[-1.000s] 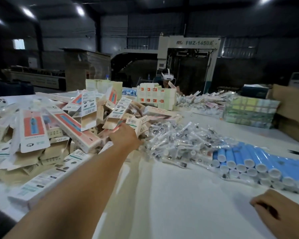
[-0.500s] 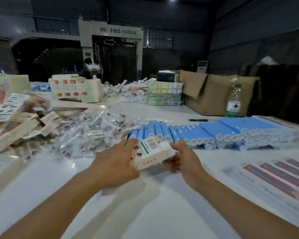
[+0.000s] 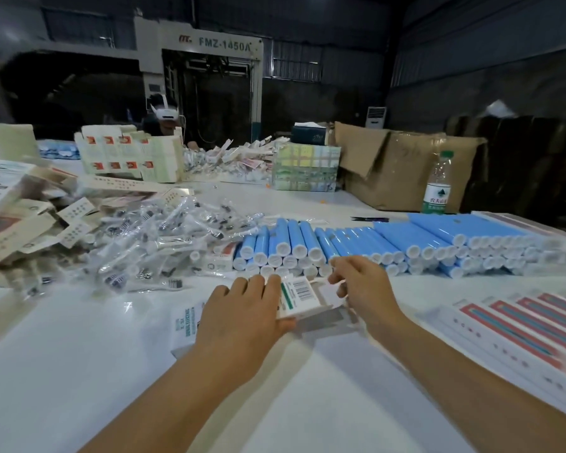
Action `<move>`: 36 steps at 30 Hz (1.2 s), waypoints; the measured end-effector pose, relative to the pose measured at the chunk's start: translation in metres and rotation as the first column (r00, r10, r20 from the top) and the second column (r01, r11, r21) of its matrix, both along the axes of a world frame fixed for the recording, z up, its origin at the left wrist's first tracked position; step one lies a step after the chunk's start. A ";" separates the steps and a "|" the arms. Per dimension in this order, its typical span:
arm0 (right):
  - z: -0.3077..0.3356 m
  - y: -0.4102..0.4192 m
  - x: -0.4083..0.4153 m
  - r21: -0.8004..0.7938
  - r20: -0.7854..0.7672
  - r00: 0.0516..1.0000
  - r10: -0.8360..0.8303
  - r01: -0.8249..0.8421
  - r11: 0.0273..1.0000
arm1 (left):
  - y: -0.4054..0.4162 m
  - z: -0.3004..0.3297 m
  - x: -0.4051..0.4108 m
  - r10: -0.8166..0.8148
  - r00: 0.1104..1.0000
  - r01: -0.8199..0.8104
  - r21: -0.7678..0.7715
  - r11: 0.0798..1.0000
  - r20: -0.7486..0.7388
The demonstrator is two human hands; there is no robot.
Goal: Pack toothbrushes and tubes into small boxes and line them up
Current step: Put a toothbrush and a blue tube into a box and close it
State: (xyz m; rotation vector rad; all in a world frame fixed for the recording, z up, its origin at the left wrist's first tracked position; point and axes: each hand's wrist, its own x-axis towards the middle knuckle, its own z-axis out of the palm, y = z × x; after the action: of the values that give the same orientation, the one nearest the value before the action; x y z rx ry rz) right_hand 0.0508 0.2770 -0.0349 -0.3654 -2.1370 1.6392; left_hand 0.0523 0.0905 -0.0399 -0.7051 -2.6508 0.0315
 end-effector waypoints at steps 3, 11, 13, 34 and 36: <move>0.022 0.014 -0.027 0.169 -0.003 0.997 -0.072 0.072 0.983 | -0.003 -0.005 -0.003 -0.001 1.000 0.001 -0.017 1.000 0.011; 0.068 -0.001 -0.122 0.617 0.349 0.930 -0.112 -0.138 0.775 | 0.000 -0.010 -0.010 -0.043 0.998 0.042 0.005 0.999 0.036; 0.072 -0.008 -0.132 0.659 0.446 0.882 -0.153 -0.208 0.723 | 0.000 -0.012 -0.014 -0.040 0.999 0.039 0.025 0.999 0.025; 0.012 0.024 0.008 -0.331 -0.218 0.971 -0.097 0.020 0.943 | 0.005 -0.003 -0.004 0.039 0.999 -0.039 0.061 0.997 -0.006; 0.004 0.015 0.014 -0.308 -0.222 0.973 -0.067 -0.005 0.951 | 0.011 -0.004 -0.002 0.038 0.999 -0.037 0.056 0.998 -0.018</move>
State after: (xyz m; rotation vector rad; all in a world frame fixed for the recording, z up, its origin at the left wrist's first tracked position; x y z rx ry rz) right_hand 0.0651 0.2917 -0.0307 -0.2822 -1.7022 1.8987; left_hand 0.0505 0.1015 -0.0437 -0.6345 -2.6358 -0.0246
